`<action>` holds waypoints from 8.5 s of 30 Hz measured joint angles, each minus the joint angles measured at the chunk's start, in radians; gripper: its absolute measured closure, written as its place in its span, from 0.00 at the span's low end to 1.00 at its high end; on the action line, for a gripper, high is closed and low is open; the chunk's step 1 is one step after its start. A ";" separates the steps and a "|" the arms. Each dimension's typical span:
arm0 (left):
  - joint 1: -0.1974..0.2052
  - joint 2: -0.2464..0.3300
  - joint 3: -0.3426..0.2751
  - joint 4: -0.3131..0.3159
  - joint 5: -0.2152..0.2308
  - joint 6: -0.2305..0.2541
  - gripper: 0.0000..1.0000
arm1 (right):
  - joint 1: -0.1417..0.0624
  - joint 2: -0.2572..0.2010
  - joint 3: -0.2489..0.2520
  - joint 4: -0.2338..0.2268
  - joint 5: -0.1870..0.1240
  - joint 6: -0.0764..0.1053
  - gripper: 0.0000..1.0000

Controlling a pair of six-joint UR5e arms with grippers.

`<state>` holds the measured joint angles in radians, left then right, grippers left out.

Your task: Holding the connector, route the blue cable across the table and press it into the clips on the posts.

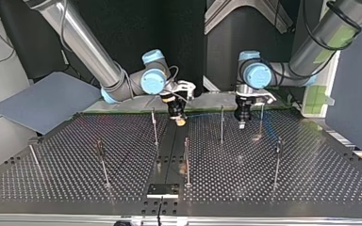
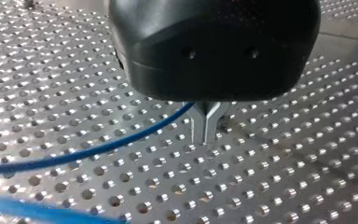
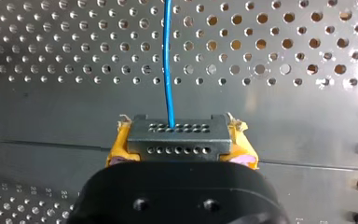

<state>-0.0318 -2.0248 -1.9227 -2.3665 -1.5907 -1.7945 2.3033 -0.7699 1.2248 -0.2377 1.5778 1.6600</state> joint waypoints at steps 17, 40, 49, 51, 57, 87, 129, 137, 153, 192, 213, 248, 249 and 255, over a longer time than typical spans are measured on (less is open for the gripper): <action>0.015 0.001 0.019 -0.060 -0.036 0.035 0.23 | -0.017 0.000 0.000 0.000 -0.003 0.000 1.00; -0.047 0.096 -0.084 -0.186 -0.120 0.085 0.00 | -0.043 0.000 0.000 0.001 -0.004 0.000 1.00; -0.082 0.172 -0.160 -0.177 -0.123 0.069 0.00 | -0.044 0.000 0.000 0.001 -0.004 0.000 1.00; -0.092 0.189 -0.177 -0.175 -0.122 0.069 0.00 | -0.045 0.000 0.000 0.001 -0.004 0.000 1.00; -0.127 0.235 -0.204 -0.157 -0.126 0.061 0.00 | -0.046 0.000 0.000 0.002 -0.005 0.000 1.00; -0.350 0.143 -0.063 -0.167 -0.213 0.031 0.00 | -0.067 0.002 0.000 0.011 -0.004 0.018 1.00; -0.304 -0.023 0.158 -0.268 -0.227 0.026 0.00 | -0.068 0.005 0.000 0.007 -0.018 0.030 1.00; -0.314 -0.084 0.213 -0.277 -0.259 0.029 0.00 | -0.063 0.005 0.000 0.008 -0.021 0.033 1.00; -0.332 -0.134 0.223 -0.252 -0.349 0.040 0.78 | -0.060 0.005 0.000 0.012 -0.023 0.033 1.00; -0.355 0.080 0.161 -0.331 -0.352 -0.024 1.00 | -0.060 -0.181 0.004 0.200 -0.025 0.012 1.00; -0.397 0.255 0.160 -0.410 -0.354 0.005 1.00 | -0.059 -0.346 0.094 0.226 -0.021 -0.018 1.00; -0.350 0.343 0.197 -0.399 -0.286 0.010 1.00 | -0.070 -0.481 0.092 0.244 -0.030 -0.017 1.00; -0.349 0.332 0.202 -0.398 -0.281 0.011 1.00 | -0.072 -0.478 0.090 0.244 -0.032 -0.017 1.00; -0.339 0.292 0.227 -0.399 -0.258 0.013 1.00 | -0.084 -0.451 0.075 0.243 -0.045 -0.013 1.00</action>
<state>-0.3705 -1.7332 -1.6958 -2.7656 -1.8487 -1.7818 2.2189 -1.2211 1.3002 0.0053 1.5327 1.6468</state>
